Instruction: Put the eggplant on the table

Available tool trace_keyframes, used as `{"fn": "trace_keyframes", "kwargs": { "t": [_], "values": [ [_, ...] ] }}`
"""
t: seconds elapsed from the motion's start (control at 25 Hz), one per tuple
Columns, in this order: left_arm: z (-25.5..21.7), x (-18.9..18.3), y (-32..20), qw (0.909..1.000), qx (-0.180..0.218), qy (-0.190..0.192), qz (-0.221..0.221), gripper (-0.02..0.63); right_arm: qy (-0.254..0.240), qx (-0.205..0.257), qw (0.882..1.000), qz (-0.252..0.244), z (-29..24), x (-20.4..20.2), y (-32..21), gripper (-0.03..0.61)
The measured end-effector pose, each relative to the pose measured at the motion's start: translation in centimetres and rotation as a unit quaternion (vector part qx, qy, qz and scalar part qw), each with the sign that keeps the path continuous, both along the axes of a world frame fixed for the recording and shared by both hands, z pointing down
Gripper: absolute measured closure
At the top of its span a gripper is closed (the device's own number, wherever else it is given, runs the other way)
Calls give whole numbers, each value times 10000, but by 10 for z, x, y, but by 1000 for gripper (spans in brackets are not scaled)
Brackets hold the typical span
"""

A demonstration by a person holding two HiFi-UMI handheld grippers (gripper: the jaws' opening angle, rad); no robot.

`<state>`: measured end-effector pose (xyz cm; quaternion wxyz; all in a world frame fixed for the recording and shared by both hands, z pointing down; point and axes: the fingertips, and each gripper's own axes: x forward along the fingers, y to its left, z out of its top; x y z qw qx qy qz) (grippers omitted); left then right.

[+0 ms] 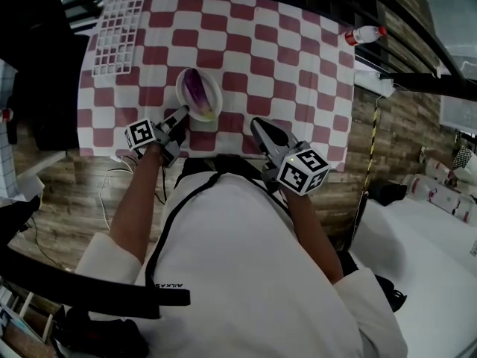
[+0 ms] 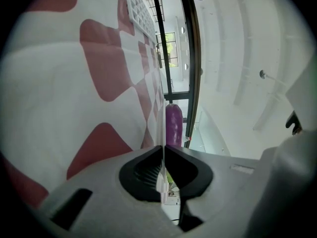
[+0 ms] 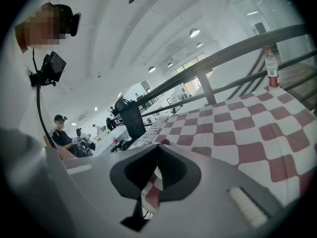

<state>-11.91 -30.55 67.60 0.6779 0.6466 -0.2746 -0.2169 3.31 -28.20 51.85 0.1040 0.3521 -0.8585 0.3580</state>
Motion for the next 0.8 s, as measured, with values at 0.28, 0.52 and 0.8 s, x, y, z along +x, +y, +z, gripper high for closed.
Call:
{"fn": "trace_keyframes", "kwargs": {
  "t": [0.28, 0.52, 0.8],
  "values": [
    [15, 0, -1, 9995, -197, -237, 54, 589, -8, -23, 9999, 100, 1, 8, 0, 571],
    [25, -1, -1, 9984, -432, -360, 100, 588, -27, -15, 9998, 178, 1, 11, 0, 571],
    [32, -1, -1, 9962, -728, -464, 124, 591, -67, 44, 9997, 235, -3, 13, -3, 571]
  ]
}}
